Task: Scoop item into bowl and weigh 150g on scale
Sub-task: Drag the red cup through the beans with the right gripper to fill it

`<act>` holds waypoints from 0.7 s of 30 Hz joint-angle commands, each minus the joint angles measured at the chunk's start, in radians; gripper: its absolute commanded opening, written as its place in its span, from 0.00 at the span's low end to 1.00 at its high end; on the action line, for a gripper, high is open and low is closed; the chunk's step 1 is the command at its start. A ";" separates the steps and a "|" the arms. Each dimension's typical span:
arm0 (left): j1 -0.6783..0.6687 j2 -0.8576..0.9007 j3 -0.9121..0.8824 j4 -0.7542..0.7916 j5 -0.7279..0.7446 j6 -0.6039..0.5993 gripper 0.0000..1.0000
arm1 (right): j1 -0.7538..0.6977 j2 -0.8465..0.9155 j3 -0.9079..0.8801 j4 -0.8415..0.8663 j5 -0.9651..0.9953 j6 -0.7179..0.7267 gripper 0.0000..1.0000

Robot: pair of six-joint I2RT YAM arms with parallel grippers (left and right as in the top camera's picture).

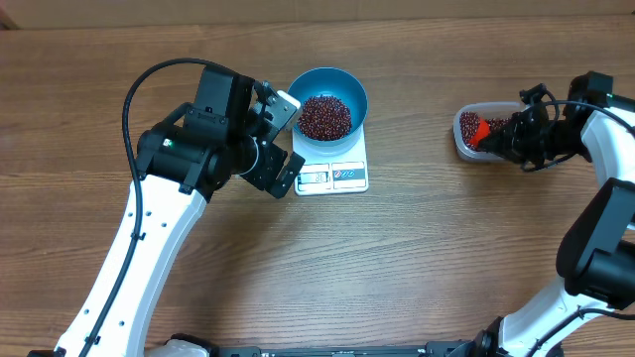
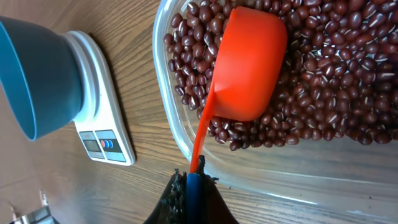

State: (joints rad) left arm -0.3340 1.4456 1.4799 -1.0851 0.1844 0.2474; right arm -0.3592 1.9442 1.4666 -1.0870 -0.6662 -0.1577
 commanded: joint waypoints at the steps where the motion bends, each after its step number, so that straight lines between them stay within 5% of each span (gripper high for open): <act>1: -0.007 -0.008 0.015 0.000 0.015 0.026 1.00 | -0.011 0.005 -0.011 -0.010 -0.103 -0.035 0.04; 21: -0.007 -0.008 0.015 0.000 0.015 0.026 1.00 | -0.104 0.005 -0.011 -0.072 -0.166 -0.132 0.04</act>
State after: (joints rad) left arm -0.3340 1.4456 1.4799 -1.0855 0.1844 0.2474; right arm -0.4454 1.9465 1.4654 -1.1610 -0.7811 -0.2554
